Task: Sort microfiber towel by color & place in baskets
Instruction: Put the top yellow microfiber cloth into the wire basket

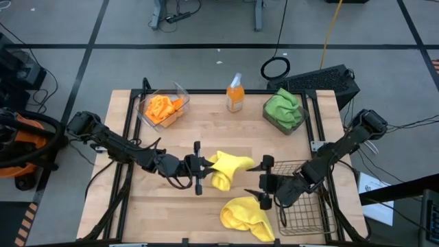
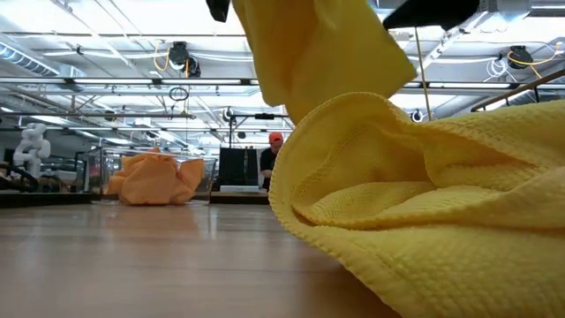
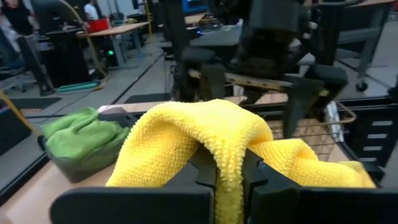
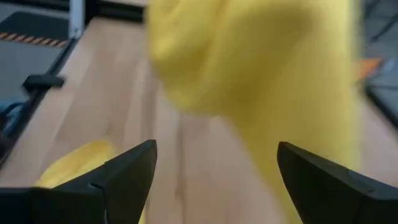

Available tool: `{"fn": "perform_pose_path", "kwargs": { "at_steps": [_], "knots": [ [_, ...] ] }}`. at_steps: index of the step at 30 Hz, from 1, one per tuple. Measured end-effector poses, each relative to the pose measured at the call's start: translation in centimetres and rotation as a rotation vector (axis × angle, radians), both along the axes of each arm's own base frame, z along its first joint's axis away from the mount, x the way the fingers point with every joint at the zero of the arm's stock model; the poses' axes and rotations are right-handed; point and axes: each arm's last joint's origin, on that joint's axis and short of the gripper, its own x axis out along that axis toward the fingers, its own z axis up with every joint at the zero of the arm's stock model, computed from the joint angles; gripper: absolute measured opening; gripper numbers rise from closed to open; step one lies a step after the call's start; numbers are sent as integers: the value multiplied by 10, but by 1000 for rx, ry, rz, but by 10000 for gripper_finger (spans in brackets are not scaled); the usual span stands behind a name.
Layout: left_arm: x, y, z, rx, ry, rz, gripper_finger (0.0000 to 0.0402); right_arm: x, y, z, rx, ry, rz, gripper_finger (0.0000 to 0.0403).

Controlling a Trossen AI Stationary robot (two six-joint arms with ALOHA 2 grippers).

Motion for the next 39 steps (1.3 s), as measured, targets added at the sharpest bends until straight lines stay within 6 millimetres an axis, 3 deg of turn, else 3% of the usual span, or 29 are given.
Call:
{"fn": "perform_pose_path", "kwargs": {
  "at_steps": [9,15,19,26,30,34,39],
  "knots": [
    [0,-4,4,4,-39,-100,14,14,-10,18,-182,-161,-178,325],
    [0,-7,9,39,-90,-167,14,41,-24,11,-149,-168,-92,308],
    [-2,-10,9,85,-96,-228,14,54,-31,3,-153,-162,-45,240],
    [-3,-14,3,127,-35,-259,14,51,-24,9,-220,-182,25,23],
    [-2,-14,-6,99,34,-235,16,48,-18,25,-237,-298,19,18],
    [-3,-18,-10,79,60,-235,59,46,-15,31,-315,-335,11,6],
    [-11,-34,-9,49,52,-290,172,46,-18,32,-423,-305,-56,6]
  ]
}}
